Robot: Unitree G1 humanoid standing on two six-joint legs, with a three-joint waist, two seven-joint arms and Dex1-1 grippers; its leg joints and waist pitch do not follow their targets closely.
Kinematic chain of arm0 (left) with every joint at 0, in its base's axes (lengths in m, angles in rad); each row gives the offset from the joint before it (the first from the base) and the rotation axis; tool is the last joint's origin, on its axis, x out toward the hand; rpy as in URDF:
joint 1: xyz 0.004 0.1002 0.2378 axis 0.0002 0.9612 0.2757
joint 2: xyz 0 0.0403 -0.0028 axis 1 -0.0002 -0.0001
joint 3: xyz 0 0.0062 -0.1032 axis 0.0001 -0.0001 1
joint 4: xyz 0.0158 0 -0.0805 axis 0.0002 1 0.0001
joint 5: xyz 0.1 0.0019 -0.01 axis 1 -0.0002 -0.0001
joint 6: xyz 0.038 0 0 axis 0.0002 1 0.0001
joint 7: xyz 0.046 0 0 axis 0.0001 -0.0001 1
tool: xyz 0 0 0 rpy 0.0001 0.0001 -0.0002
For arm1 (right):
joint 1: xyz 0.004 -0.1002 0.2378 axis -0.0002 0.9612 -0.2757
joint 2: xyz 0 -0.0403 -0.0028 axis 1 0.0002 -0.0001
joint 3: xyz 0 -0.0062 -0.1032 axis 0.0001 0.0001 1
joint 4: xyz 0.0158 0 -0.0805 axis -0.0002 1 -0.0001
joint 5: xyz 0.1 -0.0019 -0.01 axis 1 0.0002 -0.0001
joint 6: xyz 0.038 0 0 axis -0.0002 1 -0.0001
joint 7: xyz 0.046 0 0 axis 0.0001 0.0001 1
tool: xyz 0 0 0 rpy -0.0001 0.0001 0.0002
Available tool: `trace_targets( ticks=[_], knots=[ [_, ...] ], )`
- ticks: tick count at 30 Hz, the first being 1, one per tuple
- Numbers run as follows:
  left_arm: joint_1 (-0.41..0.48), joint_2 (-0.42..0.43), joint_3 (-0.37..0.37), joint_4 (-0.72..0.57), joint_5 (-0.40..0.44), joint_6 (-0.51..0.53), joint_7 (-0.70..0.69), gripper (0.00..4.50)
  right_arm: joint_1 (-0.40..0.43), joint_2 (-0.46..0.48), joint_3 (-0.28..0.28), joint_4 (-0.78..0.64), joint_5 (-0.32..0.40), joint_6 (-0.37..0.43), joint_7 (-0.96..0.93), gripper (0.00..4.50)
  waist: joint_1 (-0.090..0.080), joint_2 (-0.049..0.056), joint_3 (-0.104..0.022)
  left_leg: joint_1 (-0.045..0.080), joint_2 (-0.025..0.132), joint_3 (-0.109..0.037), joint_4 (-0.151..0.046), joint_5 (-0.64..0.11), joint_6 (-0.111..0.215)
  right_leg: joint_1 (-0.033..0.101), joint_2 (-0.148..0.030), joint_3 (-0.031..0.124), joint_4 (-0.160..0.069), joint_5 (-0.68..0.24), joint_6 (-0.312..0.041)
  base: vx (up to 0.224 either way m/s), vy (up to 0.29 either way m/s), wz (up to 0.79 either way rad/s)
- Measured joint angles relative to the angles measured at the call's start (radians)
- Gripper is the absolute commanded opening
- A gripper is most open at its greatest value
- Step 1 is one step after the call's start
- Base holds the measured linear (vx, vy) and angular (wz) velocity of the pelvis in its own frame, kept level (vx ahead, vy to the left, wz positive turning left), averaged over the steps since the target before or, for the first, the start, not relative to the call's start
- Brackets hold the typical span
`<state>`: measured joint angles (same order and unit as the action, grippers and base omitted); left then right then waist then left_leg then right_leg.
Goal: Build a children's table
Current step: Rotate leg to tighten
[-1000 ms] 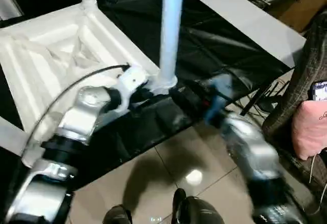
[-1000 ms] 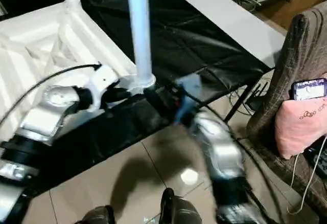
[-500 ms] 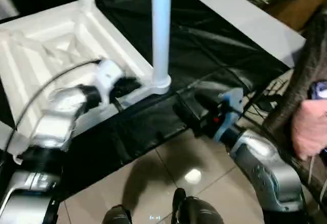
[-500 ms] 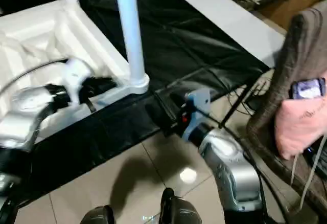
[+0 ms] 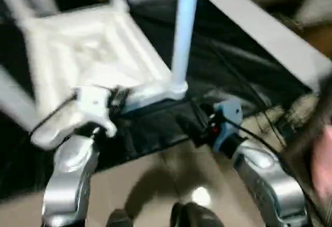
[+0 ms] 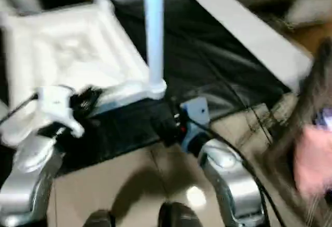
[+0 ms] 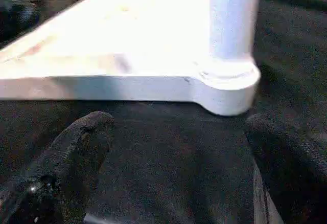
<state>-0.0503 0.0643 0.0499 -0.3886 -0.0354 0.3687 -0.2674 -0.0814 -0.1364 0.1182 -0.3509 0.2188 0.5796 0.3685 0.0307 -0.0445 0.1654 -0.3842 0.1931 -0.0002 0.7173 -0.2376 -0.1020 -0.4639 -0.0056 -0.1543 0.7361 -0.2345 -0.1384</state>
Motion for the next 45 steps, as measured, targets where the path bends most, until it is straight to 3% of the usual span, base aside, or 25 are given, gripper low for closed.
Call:
trace_targets(
  ticks=[1,2,3,4,5,6,7,8,9,10,15,19,24,27,28,29,31,33,35,36,37,39,42,44,45],
  knots=[
    [0.052,-0.006,-0.019,-0.013,0.024,0.001,0.017,1.07,-0.007,-0.003,0.008,0.008,-0.003,0.0,0.001,4.5,-0.001,0.003,-0.003,-0.003,-0.004,0.076,0.097,-0.036,0.057,0.001,0.01,-0.027,-0.026,0.002,0.004,-0.074,-0.406,0.78],
    [0.073,-0.007,-0.031,-0.004,0.039,0.008,0.026,1.07,-0.002,-0.002,0.008,0.008,-0.008,-0.002,0.002,4.5,-0.028,0.035,-0.006,0.019,-0.002,0.122,0.08,-0.092,0.095,0.023,0.049,-0.063,-0.102,0.032,0.053,-0.074,-0.406,0.78],
    [0.073,-0.006,-0.041,-0.002,0.048,0.014,0.033,1.07,0.003,0.006,0.009,0.011,-0.014,-0.002,0.001,4.5,-0.022,0.056,-0.01,0.02,0.001,0.1,0.042,-0.125,0.073,0.049,0.066,-0.079,-0.153,0.058,0.117,0.028,-0.245,0.68],
    [0.067,-0.006,-0.06,-0.004,0.063,0.032,0.045,1.07,0.007,-0.009,0.016,0.006,-0.02,-0.004,0.004,4.5,-0.012,0.053,-0.008,-0.004,0.051,0.075,0.012,-0.105,0.081,0.025,0.051,0.034,0.021,0.039,0.253,0.37,0.161,0.88],
    [0.056,-0.008,-0.08,-0.007,0.071,0.044,0.049,1.07,0.017,-0.018,0.011,0.003,-0.026,-0.006,0.004,4.5,-0.006,0.054,-0.019,-0.019,0.062,0.077,0.019,-0.065,0.073,0.024,0.041,0.163,0.09,-0.025,0.236,0.37,0.161,0.88],
    [0.057,-0.014,-0.087,-0.034,0.077,0.055,0.064,1.07,0.003,-0.032,0.013,0.006,-0.037,-0.012,0.003,4.5,0.01,0.012,-0.028,-0.039,0.043,0.1,0.042,-0.063,0.084,0.029,0.004,0.24,0.076,-0.125,0.212,0.292,0.178,0.92],
    [0.087,-0.033,-0.084,-0.04,0.085,0.07,0.088,1.07,-0.025,-0.036,0.022,0.014,-0.045,-0.022,0.0,4.5,0.019,0.003,-0.022,-0.063,0.018,0.075,0.08,-0.065,0.11,0.023,0.0,0.226,0.116,-0.138,0.173,-0.071,-0.19,0.74],
    [0.111,-0.041,-0.086,-0.028,0.09,0.086,0.107,1.07,-0.009,-0.029,0.026,0.011,-0.048,-0.026,-0.002,4.5,0.026,0.021,-0.027,-0.072,0.006,0.074,0.109,-0.067,0.116,0.031,-0.002,0.214,0.114,-0.14,0.17,-0.071,-0.19,0.74],
    [0.126,-0.048,-0.086,-0.023,0.091,0.093,0.119,1.07,0.005,-0.027,0.031,0.011,-0.051,-0.026,-0.006,4.5,0.024,0.026,-0.03,-0.068,-0.018,0.075,0.107,-0.066,0.114,0.035,-0.009,0.205,0.107,-0.14,0.169,-0.074,-0.171,0.44],
    [0.119,-0.047,-0.081,-0.027,0.093,0.097,0.133,1.07,0.012,-0.017,0.034,0.013,-0.05,-0.023,-0.013,4.5,0.016,0.031,-0.029,-0.045,-0.048,0.077,0.055,-0.047,0.066,0.034,-0.016,0.189,0.09,-0.137,0.166,-0.115,-0.026,0.4],
    [0.125,-0.029,-0.059,-0.042,0.114,0.106,0.147,1.07,0.017,-0.002,0.035,0.004,-0.034,-0.021,-0.025,4.5,-0.002,0.012,-0.033,-0.011,-0.038,0.094,-0.057,0.016,0.031,0.081,-0.021,0.177,-0.044,-0.047,0.153,-0.053,0.01,0.11],
    [0.167,-0.009,-0.066,-0.09,0.107,0.103,0.132,1.07,0.047,0.006,0.026,-0.001,-0.035,-0.022,-0.052,4.5,-0.015,0.012,-0.035,-0.009,-0.039,0.107,-0.072,0.028,0.046,0.095,-0.042,0.158,-0.096,0.005,0.153,-0.021,0.09,-0.08],
    [0.16,-0.019,-0.066,-0.091,0.095,0.104,0.137,1.07,0.065,0.0,-0.006,-0.001,-0.038,-0.023,-0.072,4.5,0.004,0.015,-0.04,-0.021,-0.048,0.135,-0.075,0.034,0.095,0.099,-0.068,0.17,-0.125,0.022,0.19,-0.002,0.072,0.03],
    [0.159,-0.023,-0.051,-0.096,0.088,0.105,0.146,1.07,0.077,-0.008,-0.012,0.0,-0.042,-0.024,-0.077,4.5,0.013,0.035,-0.046,-0.04,-0.071,0.13,-0.037,0.013,0.128,0.103,-0.089,0.169,-0.134,0.024,0.214,0.015,0.172,0.06],
    [0.165,-0.03,-0.038,-0.097,0.081,0.106,0.153,1.07,0.076,-0.005,-0.007,0.001,-0.044,-0.026,-0.077,4.5,0.0,0.037,-0.046,-0.036,-0.085,0.135,-0.047,0.016,0.145,0.096,-0.086,0.164,-0.135,0.018,0.16,0.018,0.22,0.08],
    [0.17,-0.027,-0.02,-0.101,0.077,0.106,0.157,1.07,0.073,0.005,0.005,0.001,-0.04,-0.037,-0.073,4.5,-0.007,0.038,-0.046,-0.036,-0.092,0.135,-0.053,0.019,0.156,0.08,-0.087,0.15,-0.083,-0.007,0.116,0.018,0.22,0.08],
    [0.179,-0.038,-0.002,-0.11,0.052,0.104,0.162,1.25,0.073,0.006,0.005,0.001,-0.026,-0.05,-0.059,4.5,0.003,0.039,-0.048,-0.039,-0.099,0.144,-0.058,0.027,0.168,0.058,-0.052,0.1,-0.003,-0.026,0.13,-0.022,0.195,0.08],
    [0.196,-0.046,-0.001,-0.118,0.026,0.09,0.157,1.25,0.072,0.007,0.002,0.0,-0.015,-0.055,-0.052,4.5,0.011,0.021,-0.056,-0.042,-0.126,0.16,-0.079,0.038,0.163,0.068,-0.03,0.081,-0.039,-0.027,0.131,-0.045,0.149,0.03],
    [0.197,-0.059,-0.003,-0.119,0.003,0.089,0.143,1.25,0.068,-0.005,-0.004,0.0,-0.014,-0.065,-0.044,4.5,0.011,0.013,-0.051,-0.039,-0.149,0.176,-0.089,0.033,0.143,0.078,-0.05,0.089,-0.074,-0.027,0.138,-0.073,0.077,0.03],
    [0.196,-0.062,-0.007,-0.124,0.002,0.089,0.143,1.25,0.068,-0.008,-0.006,0.001,-0.015,-0.065,-0.044,4.5,0.011,0.024,-0.04,-0.04,-0.154,0.157,-0.054,0.012,0.102,0.089,-0.057,0.086,-0.081,-0.02,0.143,-0.084,0.097,0.02],
    [0.195,-0.064,-0.012,-0.131,0.016,0.089,0.154,1.25,0.068,-0.006,-0.006,0.002,-0.015,-0.063,-0.045,4.5,0.01,0.038,-0.031,-0.032,-0.148,0.091,-0.005,-0.003,0.067,0.105,-0.057,0.071,-0.084,-0.013,0.149,-0.072,0.147,-0.23],
    [0.17,-0.048,-0.022,-0.131,0.058,0.1,0.182,1.25,0.068,0.003,-0.012,0.003,-0.014,-0.058,-0.046,4.5,-0.02,0.072,-0.013,-0.026,-0.139,0.068,0.024,-0.041,0.079,0.139,-0.059,0.033,-0.084,-0.016,0.153,-0.076,0.163,-0.26],
    [0.158,-0.027,-0.027,-0.132,0.066,0.109,0.18,1.25,0.085,-0.001,-0.004,0.002,-0.007,-0.06,-0.041,4.5,-0.034,0.049,-0.018,-0.031,-0.166,0.067,-0.033,-0.04,0.079,0.136,-0.056,0.04,-0.034,-0.045,0.113,-0.11,0.142,-0.06],
    [0.162,-0.023,-0.027,-0.133,0.051,0.098,0.165,1.25,0.071,-0.002,-0.003,0.0,-0.005,-0.065,-0.038,4.5,-0.03,0.023,-0.036,-0.043,-0.194,0.071,-0.095,-0.017,0.039,0.169,-0.069,0.058,-0.112,-0.054,0.139,0.0,0.0,0.0],
    [0.164,-0.021,-0.028,-0.134,0.049,0.087,0.162,1.25,0.068,-0.004,-0.003,0.0,-0.004,-0.069,-0.037,4.5,-0.023,0.032,-0.032,-0.046,-0.194,0.073,-0.09,-0.014,0.021,0.167,-0.085,0.049,-0.127,-0.035,0.157,-0.072,0.001,-0.18]
  ],
)
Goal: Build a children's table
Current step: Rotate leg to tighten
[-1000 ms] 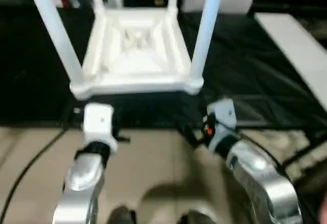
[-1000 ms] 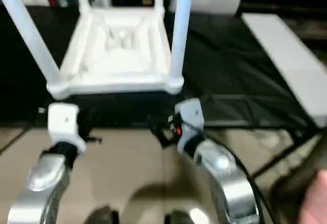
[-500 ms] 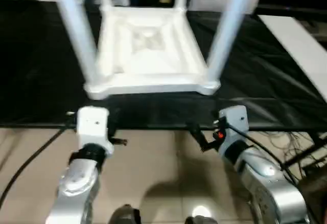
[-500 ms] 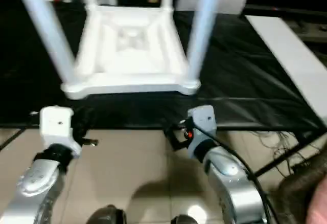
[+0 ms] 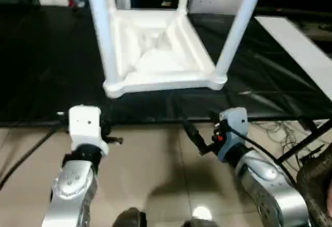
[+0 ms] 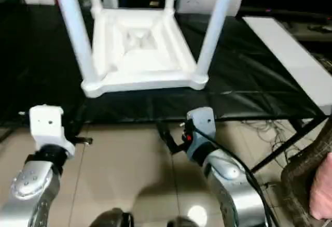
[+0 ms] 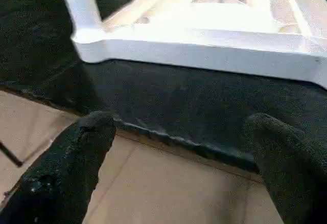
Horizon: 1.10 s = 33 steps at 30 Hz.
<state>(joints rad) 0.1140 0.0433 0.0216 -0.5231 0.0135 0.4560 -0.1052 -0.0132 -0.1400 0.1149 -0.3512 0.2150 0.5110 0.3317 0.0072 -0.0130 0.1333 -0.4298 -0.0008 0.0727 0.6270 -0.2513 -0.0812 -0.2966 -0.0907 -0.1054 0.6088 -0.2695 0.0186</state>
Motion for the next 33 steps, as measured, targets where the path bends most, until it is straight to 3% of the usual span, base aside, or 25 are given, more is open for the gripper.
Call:
trace_targets(
  ticks=[1,2,3,4,5,6,7,8,9,10,11,13,14,15,16,18,19,20,21,22,24,27,33],
  knots=[
    [0.005,-0.008,-0.002,-0.004,-0.001,-0.005,0.0,1.25,0.006,-0.007,-0.001,0.0,0.001,0.0,0.0,4.5,0.0,0.021,0.006,0.0,0.019,-0.013,0.051,-0.008,-0.008,0.011,-0.003,-0.02,-0.002,0.006,0.006,-0.056,0.026,-0.27],
    [0.014,-0.01,-0.008,-0.006,-0.001,-0.008,0.0,1.25,0.011,-0.01,-0.001,0.001,0.001,0.0,0.001,4.5,-0.001,0.032,0.011,0.014,0.057,-0.034,0.108,-0.012,-0.009,0.025,-0.003,-0.041,0.001,0.006,0.01,-0.056,0.026,-0.27],
    [0.023,-0.011,-0.009,-0.009,-0.001,-0.009,0.0,1.25,0.01,-0.011,-0.002,0.0,0.001,-0.002,0.001,4.5,-0.027,0.058,0.015,0.036,0.11,-0.062,0.133,-0.039,-0.014,0.047,-0.007,-0.084,0.004,0.001,0.017,-0.011,0.079,-0.41],
    [0.022,-0.009,-0.011,-0.008,0.0,-0.01,0.0,1.25,0.01,-0.009,-0.004,0.0,0.001,-0.003,0.001,4.5,-0.045,0.067,0.02,0.042,0.124,-0.054,0.143,-0.054,0.015,0.057,-0.015,-0.107,0.005,-0.007,0.02,-0.022,0.129,-0.15],
    [0.024,0.003,-0.017,-0.011,0.0,-0.016,0.0,1.25,0.016,-0.001,-0.003,0.001,0.001,-0.002,0.002,4.5,-0.082,0.047,0.029,0.057,0.095,-0.049,0.126,-0.068,0.036,0.038,0.0,-0.053,0.077,-0.068,-0.016,-0.022,0.129,-0.15],
    [0.025,0.003,-0.019,-0.006,-0.001,-0.016,0.001,1.25,0.019,-0.002,-0.003,0.001,0.0,-0.002,0.003,4.5,-0.09,0.025,0.031,0.066,0.082,-0.051,0.111,-0.068,0.036,0.027,0.015,-0.022,0.112,-0.089,-0.026,-0.063,0.089,0.02],
    [0.033,-0.006,-0.024,-0.005,-0.004,-0.015,0.0,1.25,0.019,-0.01,-0.006,0.001,-0.003,-0.003,0.004,4.5,-0.093,0.013,0.029,0.079,0.078,-0.051,0.094,-0.068,0.037,0.024,0.043,0.006,0.126,-0.102,-0.026,0.0,0.0,0.0],
    [0.041,-0.01,-0.029,-0.006,-0.01,-0.015,0.0,1.25,0.014,-0.012,-0.007,0.0,-0.004,-0.005,0.004,4.5,-0.091,0.006,0.027,0.084,0.065,-0.051,0.079,-0.068,0.037,0.031,0.05,0.016,0.114,-0.113,-0.022,0.0,0.0,0.0],
    [0.044,-0.012,-0.029,-0.006,-0.016,-0.015,0.0,1.25,0.01,-0.012,-0.006,0.0,-0.004,-0.011,0.004,4.5,-0.089,-0.006,0.022,0.083,0.049,-0.049,0.067,-0.068,0.037,0.041,0.047,0.033,0.08,-0.118,-0.013,0.0,0.0,0.0],
    [0.051,-0.018,-0.03,-0.006,-0.02,-0.014,0.0,1.25,0.009,-0.02,-0.005,0.001,-0.005,-0.014,0.005,4.5,-0.08,-0.017,0.021,0.085,0.043,-0.047,0.051,-0.068,0.04,0.045,0.045,0.043,0.064,-0.096,-0.006,0.032,-0.057,-0.07],
    [0.06,-0.021,-0.034,-0.005,-0.021,-0.014,-0.001,1.25,0.014,-0.03,-0.007,0.002,-0.007,-0.014,0.005,4.5,-0.067,-0.006,0.02,0.083,0.052,-0.036,0.059,-0.084,0.067,0.056,0.048,0.042,0.043,-0.081,-0.011,0.032,-0.057,-0.07],
    [0.072,-0.043,-0.049,-0.01,-0.03,-0.02,0.001,1.25,0.016,-0.044,-0.011,0.006,-0.012,-0.014,0.006,4.5,-0.032,-0.004,0.016,0.064,0.078,-0.027,0.099,-0.073,0.104,0.064,0.046,0.048,0.018,-0.059,-0.02,0.077,-0.076,-0.04],
    [0.072,-0.048,-0.047,-0.015,-0.038,-0.027,0.003,1.25,0.012,-0.044,-0.014,0.005,-0.012,-0.015,0.007,4.5,-0.023,0.001,0.009,0.059,0.097,-0.024,0.061,-0.043,0.107,0.062,0.05,0.048,0.017,-0.055,-0.026,0.083,-0.072,-0.05],
    [0.072,-0.05,-0.045,-0.023,-0.041,-0.035,0.003,1.25,0.006,-0.044,-0.014,0.005,-0.012,-0.016,0.009,4.5,-0.015,0.018,-0.002,0.057,0.124,-0.02,-0.008,0.009,0.107,0.053,0.061,0.036,0.02,-0.059,-0.026,0.103,-0.051,0.01],
    [0.069,-0.045,-0.038,-0.03,-0.043,-0.047,0.004,1.25,0.0,-0.039,-0.014,0.01,-0.012,-0.016,0.01,4.5,-0.01,0.027,-0.014,0.049,0.148,-0.018,-0.008,0.068,0.038,0.035,0.066,0.035,0.04,-0.064,-0.016,0.133,0.016,0.01],
    [0.072,-0.034,-0.02,-0.027,-0.04,-0.049,0.009,1.25,-0.011,-0.027,0.012,0.012,-0.011,-0.016,0.02,4.5,-0.006,0.01,-0.02,0.025,0.144,-0.025,-0.005,0.069,0.036,-0.004,0.067,0.051,0.055,-0.063,-0.014,0.119,0.024,0.02],
    [0.076,-0.029,-0.007,-0.018,-0.037,-0.049,0.021,1.25,-0.028,-0.029,0.019,0.016,-0.011,-0.016,0.028,4.5,-0.009,0.005,-0.022,0.024,0.133,-0.038,-0.009,0.069,0.036,-0.02,0.066,0.081,0.07,-0.063,-0.009,0.0,0.0,0.0],
    [0.077,-0.029,-0.003,-0.016,-0.037,-0.05,0.026,1.25,-0.034,-0.033,0.019,0.016,-0.011,-0.02,0.029,4.5,-0.013,0.003,-0.023,0.026,0.121,-0.048,-0.011,0.069,0.035,-0.022,0.064,0.103,0.07,-0.068,0.005,0.0,0.0,0.0],
    [0.074,-0.032,-0.002,-0.016,-0.037,-0.053,0.028,1.25,-0.037,-0.038,0.017,0.016,-0.011,-0.023,0.03,4.5,-0.015,0.0,-0.025,0.025,0.113,-0.052,-0.013,0.07,0.033,-0.026,0.061,0.115,0.072,-0.077,0.012,0.0,0.0,0.0],
    [0.072,-0.036,-0.004,-0.017,-0.037,-0.061,0.03,1.25,-0.032,-0.046,0.012,0.02,-0.012,-0.024,0.034,4.5,-0.016,0.002,-0.027,0.019,0.11,-0.046,-0.017,0.073,0.037,-0.022,0.062,0.117,0.071,-0.073,0.013,0.0,0.0,0.0],
    [0.07,-0.048,-0.018,-0.018,-0.038,-0.07,0.03,1.25,-0.02,-0.059,0.008,0.033,-0.012,-0.024,0.038,4.5,-0.014,-0.001,-0.025,0.026,0.119,-0.028,-0.03,0.072,0.037,-0.021,0.063,0.116,0.061,-0.063,0.012,0.0,0.0,0.0],
    [0.094,-0.04,-0.019,-0.018,-0.051,-0.084,0.019,1.25,-0.02,-0.056,0.011,0.041,-0.011,-0.023,0.048,4.5,-0.014,-0.002,-0.024,0.027,0.14,-0.013,-0.033,0.074,0.024,-0.011,0.068,0.11,0.037,-0.045,0.009,-0.058,0.021,-0.04],
    [0.104,-0.021,-0.011,-0.018,-0.07,-0.109,-0.003,1.25,-0.031,-0.06,0.019,0.045,-0.011,-0.034,0.069,4.5,0.003,-0.008,-0.022,0.027,0.146,0.02,-0.032,0.084,0.035,-0.016,0.057,0.113,0.036,-0.04,0.003,-0.062,0.041,0.03]
  ],
)
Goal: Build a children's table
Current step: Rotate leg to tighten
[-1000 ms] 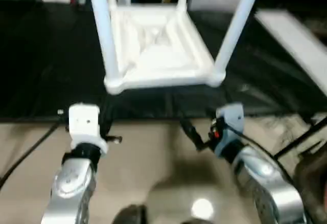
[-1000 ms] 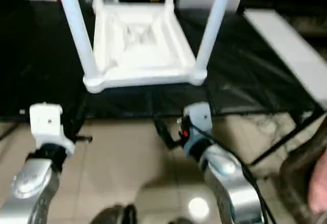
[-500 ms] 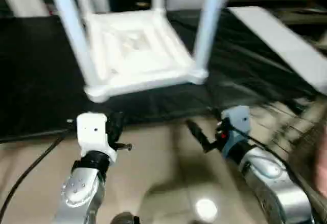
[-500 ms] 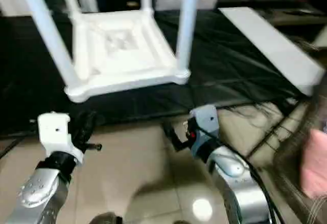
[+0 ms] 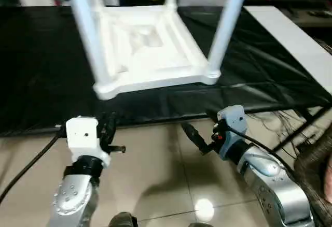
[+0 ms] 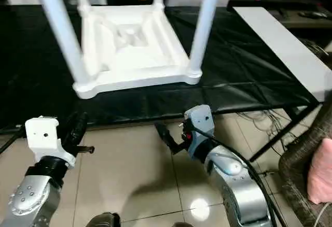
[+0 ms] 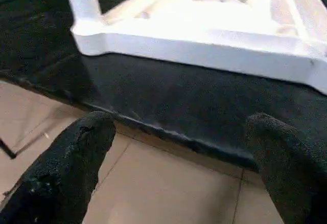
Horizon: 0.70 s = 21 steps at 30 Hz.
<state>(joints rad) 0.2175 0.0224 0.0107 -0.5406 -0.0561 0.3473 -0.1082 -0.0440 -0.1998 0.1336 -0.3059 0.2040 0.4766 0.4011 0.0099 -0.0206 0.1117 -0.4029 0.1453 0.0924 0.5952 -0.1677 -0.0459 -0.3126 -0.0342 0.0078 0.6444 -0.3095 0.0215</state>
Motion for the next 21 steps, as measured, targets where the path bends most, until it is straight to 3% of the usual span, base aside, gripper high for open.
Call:
trace_targets(
  ticks=[5,12,14,17,20,21],
  knots=[
    [-0.024,-0.004,0.003,0.0,-0.027,0.02,-0.012,1.25,0.004,0.004,0.024,0.0,0.0,-0.001,-0.001,4.5,0.006,-0.004,0.002,0.0,0.001,0.025,0.0,0.003,0.006,-0.004,-0.015,0.002,0.0,0.005,0.009,-0.024,0.014,0.02],
    [-0.036,0.016,-0.011,0.001,-0.015,-0.016,-0.017,1.25,0.007,0.017,0.023,0.0,0.0,-0.006,-0.005,4.5,0.019,-0.006,0.002,0.001,0.001,0.031,-0.006,0.001,0.011,0.002,-0.017,0.003,-0.021,0.01,0.019,0.0,0.0,0.0],
    [-0.036,0.019,-0.011,0.004,-0.012,-0.016,-0.018,1.25,0.008,0.017,0.023,0.0,0.0,-0.007,-0.008,4.5,0.022,-0.005,0.004,0.009,0.002,0.033,-0.013,-0.001,0.014,0.019,-0.016,0.0,-0.038,0.01,0.02,0.057,0.009,0.01],
    [-0.031,0.025,-0.012,0.007,-0.011,-0.016,-0.018,1.25,0.009,0.017,0.021,-0.001,0.0,-0.008,-0.011,4.5,0.024,-0.004,0.004,0.035,0.003,0.036,-0.029,-0.007,0.019,0.051,-0.016,-0.004,-0.073,0.009,0.022,0.078,0.013,0.0],
    [-0.03,0.032,-0.018,0.008,-0.011,-0.018,-0.018,1.25,0.009,0.017,0.017,-0.005,0.0,-0.01,-0.011,4.5,0.024,-0.005,0.002,0.039,0.001,0.036,-0.031,-0.018,0.025,0.07,-0.019,-0.012,-0.091,0.007,0.02,0.115,0.009,0.03],
    [-0.03,0.034,-0.02,0.009,-0.011,-0.019,-0.018,1.25,0.009,0.017,0.017,-0.005,0.0,-0.01,-0.011,4.5,0.023,-0.005,0.001,0.039,0.0,0.034,-0.03,-0.02,0.032,0.07,-0.02,-0.017,-0.091,0.004,0.021,0.128,0.0,0.04]
  ],
)
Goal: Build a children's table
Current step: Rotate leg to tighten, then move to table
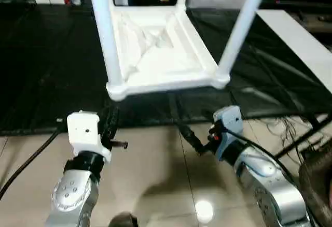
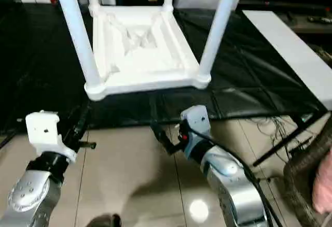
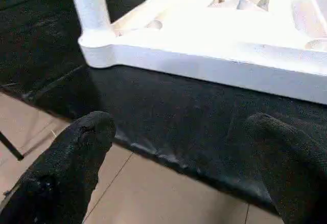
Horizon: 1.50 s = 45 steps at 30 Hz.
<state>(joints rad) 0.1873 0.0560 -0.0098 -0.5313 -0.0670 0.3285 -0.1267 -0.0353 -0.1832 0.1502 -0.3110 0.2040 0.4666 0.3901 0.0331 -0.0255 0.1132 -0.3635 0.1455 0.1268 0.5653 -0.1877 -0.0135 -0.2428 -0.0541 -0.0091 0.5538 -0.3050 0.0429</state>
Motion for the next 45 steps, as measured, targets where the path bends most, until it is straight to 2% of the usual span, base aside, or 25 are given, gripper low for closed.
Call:
trace_targets(
  ticks=[3,5,7,9,11,12,13,14,15,16,18,19,21,22,24,26,28,30,31,32,34,36,37,40,45],
  knots=[
    [-0.001,0.006,-0.005,0.007,0.002,0.0,-0.001,1.25,0.0,-0.001,0.0,0.0,0.0,-0.001,0.0,4.5,-0.009,-0.004,-0.003,0.002,-0.007,-0.003,0.016,-0.021,0.015,-0.01,-0.006,-0.006,0.038,-0.022,0.009,0.113,-0.02,0.06],
    [-0.003,0.005,-0.014,0.008,0.003,-0.001,-0.002,1.25,0.005,-0.01,-0.004,0.0,0.0,-0.001,-0.001,4.5,-0.001,0.001,-0.006,-0.012,-0.008,-0.007,0.047,-0.046,0.056,0.006,-0.001,-0.001,0.039,-0.039,0.015,0.1,-0.033,0.08],
    [-0.008,-0.002,-0.049,0.009,0.002,-0.003,-0.011,1.25,0.027,-0.025,-0.022,0.001,-0.001,-0.001,-0.001,4.5,0.01,0.02,-0.013,-0.056,-0.008,-0.034,0.101,-0.061,0.169,0.042,0.004,-0.053,-0.002,-0.038,0.017,0.106,-0.026,0.34],
    [-0.004,0.005,-0.043,0.009,0.003,-0.006,-0.012,1.25,0.018,-0.025,-0.027,-0.001,-0.002,-0.001,-0.003,4.5,0.004,0.021,-0.011,-0.036,-0.02,-0.066,0.08,-0.076,0.151,0.058,-0.004,-0.098,-0.004,-0.047,0.03,0.125,-0.032,0.61],
    [0.01,0.025,-0.011,0.022,0.003,-0.008,-0.011,1.25,-0.006,0.016,-0.006,-0.003,0.002,-0.007,-0.003,4.5,-0.026,0.02,-0.009,-0.028,-0.06,-0.12,0.081,-0.079,0.145,-0.012,0.0,-0.084,0.166,-0.073,0.038,0.127,-0.067,0.6],
    [0.01,0.024,-0.01,0.025,0.003,-0.009,-0.011,1.25,0.001,0.019,-0.004,-0.006,0.008,-0.008,-0.004,4.5,-0.028,0.018,-0.009,-0.015,-0.064,-0.122,0.081,-0.079,0.144,-0.047,0.016,-0.061,0.202,-0.079,0.027,0.075,-0.052,0.62],
    [0.014,0.022,-0.011,0.023,0.002,-0.012,-0.012,1.25,0.002,0.017,-0.004,-0.007,0.011,-0.009,-0.007,4.5,-0.026,0.011,-0.008,0.005,-0.065,-0.109,0.08,-0.085,0.108,-0.101,0.028,-0.042,0.211,-0.075,0.021,0.043,-0.079,0.47],
    [0.016,0.023,-0.011,0.021,0.002,-0.014,-0.012,1.25,0.002,0.012,-0.005,-0.007,0.011,-0.01,-0.01,4.5,-0.023,-0.003,-0.006,0.022,-0.069,-0.093,0.08,-0.088,0.062,-0.129,0.026,-0.023,0.193,-0.061,0.014,0.043,-0.079,0.47],
    [0.016,0.023,-0.013,0.021,0.001,-0.018,-0.014,1.25,0.006,0.006,-0.007,-0.007,0.011,-0.01,-0.01,4.5,-0.021,-0.033,0.002,0.035,-0.083,-0.077,0.083,-0.092,0.025,-0.139,0.015,0.0,0.165,-0.01,-0.016,-0.005,-0.153,0.1],
    [0.015,0.012,-0.029,0.03,0.001,-0.019,-0.019,1.25,0.025,-0.01,-0.02,-0.007,0.008,-0.011,-0.011,4.5,-0.006,-0.037,0.007,0.048,-0.072,-0.05,0.104,-0.107,0.047,-0.124,0.029,0.017,0.159,0.009,-0.055,0.02,-0.165,0.08],
    [0.023,0.008,-0.062,0.028,-0.004,-0.019,-0.026,1.25,0.029,-0.023,-0.036,0.003,0.003,-0.009,-0.013,4.5,0.002,-0.026,0.013,0.032,-0.07,-0.044,0.17,-0.121,0.076,-0.107,0.036,0.026,0.138,0.009,-0.058,0.052,-0.132,0.04],
    [0.018,0.011,-0.065,0.028,-0.004,-0.02,-0.026,1.25,0.035,-0.023,-0.041,0.003,-0.001,-0.01,-0.014,4.5,0.001,-0.026,0.013,0.031,-0.08,-0.043,0.171,-0.119,0.071,-0.088,0.037,0.033,0.119,0.011,-0.061,0.082,-0.04,0.08],
    [0.008,0.011,-0.065,0.026,-0.004,-0.023,-0.026,1.25,0.033,-0.023,-0.043,0.0,-0.001,-0.011,-0.014,4.5,0.002,-0.01,0.009,0.031,-0.072,-0.044,0.129,-0.115,0.065,-0.061,0.051,0.033,0.094,0.018,-0.069,0.079,-0.023,0.15],
    [0.006,0.012,-0.065,0.026,-0.005,-0.024,-0.027,1.25,0.031,-0.023,-0.043,-0.001,-0.002,-0.012,-0.012,4.5,0.002,0.011,0.007,0.032,-0.047,-0.044,0.076,-0.11,0.058,-0.046,0.066,0.018,0.081,0.017,-0.068,0.106,0.062,0.14],
    [0.004,0.02,-0.058,0.029,-0.005,-0.025,-0.029,1.25,0.028,-0.011,-0.035,0.002,-0.003,-0.014,-0.012,4.5,-0.004,0.032,0.005,0.048,-0.026,-0.048,0.074,-0.072,-0.014,-0.035,0.068,-0.006,0.07,0.01,-0.064,0.099,0.088,0.1],
    [0.003,0.036,-0.033,0.041,-0.006,-0.025,-0.033,1.25,0.014,-0.006,-0.004,0.002,-0.003,-0.016,-0.01,4.5,-0.026,0.022,0.002,0.049,-0.038,-0.05,0.067,-0.079,0.0,-0.056,0.052,-0.015,0.115,-0.017,-0.105,0.104,0.103,0.04],
    [-0.007,0.042,-0.027,0.05,-0.008,-0.025,-0.038,1.25,0.008,-0.011,-0.006,0.002,-0.004,-0.026,-0.011,4.5,-0.055,0.013,-0.011,0.051,-0.047,-0.05,0.068,-0.089,0.012,-0.104,0.022,-0.031,0.178,-0.011,-0.069,0.133,0.063,0.04],
    [-0.033,0.047,-0.034,0.052,-0.014,-0.025,-0.048,1.25,0.007,-0.019,-0.018,0.004,-0.005,-0.039,-0.011,4.5,-0.071,-0.006,-0.021,0.051,-0.055,-0.037,0.07,-0.098,0.016,-0.161,-0.008,-0.029,0.153,0.019,-0.031,0.115,0.027,0.04],
    [-0.04,0.048,-0.037,0.052,-0.017,-0.028,-0.055,1.25,0.006,-0.02,-0.024,0.006,-0.005,-0.043,-0.011,4.5,-0.075,-0.036,-0.032,0.05,-0.074,-0.026,0.073,-0.107,0.013,-0.16,-0.036,-0.013,0.089,0.07,-0.026,0.081,-0.056,0.05],
    [-0.042,0.045,-0.04,0.063,-0.017,-0.028,-0.056,1.25,0.007,-0.029,-0.029,0.011,-0.006,-0.043,-0.011,4.5,-0.072,-0.037,-0.029,0.055,-0.076,-0.026,0.079,-0.12,0.022,-0.154,-0.035,-0.005,0.095,0.081,-0.016,0.081,-0.056,0.05],
    [-0.04,0.032,-0.067,0.068,-0.036,-0.028,-0.071,1.25,0.009,-0.041,-0.043,0.024,-0.01,-0.042,-0.011,4.5,-0.049,-0.016,-0.024,0.045,-0.075,-0.037,0.123,-0.136,0.081,-0.129,-0.027,-0.003,0.075,0.079,-0.026,0.107,-0.053,-0.05],
    [-0.032,0.04,-0.064,0.062,-0.05,-0.032,-0.086,1.25,0.007,-0.041,-0.046,0.021,-0.012,-0.043,-0.011,4.5,-0.029,-0.004,-0.028,0.025,-0.057,-0.043,0.098,-0.11,0.046,-0.119,-0.014,-0.01,0.075,0.074,-0.035,0.108,-0.031,-0.06],
    [-0.024,0.051,-0.06,0.057,-0.056,-0.034,-0.091,1.25,0.004,-0.041,-0.046,0.021,-0.013,-0.044,-0.011,4.5,-0.023,0.012,-0.033,0.018,-0.035,-0.044,0.088,-0.08,-0.023,-0.121,-0.001,-0.014,0.084,0.069,-0.038,0.091,0.019,-0.15],
    [0.019,0.084,-0.039,0.056,-0.101,-0.048,-0.151,1.25,0.003,-0.027,-0.017,0.02,-0.01,-0.044,-0.005,4.5,-0.024,0.0,-0.036,0.001,-0.037,-0.044,0.094,-0.08,-0.023,-0.14,-0.001,-0.009,0.08,0.077,-0.034,0.095,0.038,-0.06],
    [0.056,0.161,-0.047,0.04,-0.173,-0.05,-0.279,1.25,0.004,-0.048,-0.025,0.02,0.004,-0.044,0.027,4.5,-0.028,-0.001,-0.029,-0.001,-0.039,-0.037,0.086,-0.083,-0.017,-0.135,-0.004,-0.005,0.065,0.085,-0.037,-0.002,0.011,0.01]
  ],
)
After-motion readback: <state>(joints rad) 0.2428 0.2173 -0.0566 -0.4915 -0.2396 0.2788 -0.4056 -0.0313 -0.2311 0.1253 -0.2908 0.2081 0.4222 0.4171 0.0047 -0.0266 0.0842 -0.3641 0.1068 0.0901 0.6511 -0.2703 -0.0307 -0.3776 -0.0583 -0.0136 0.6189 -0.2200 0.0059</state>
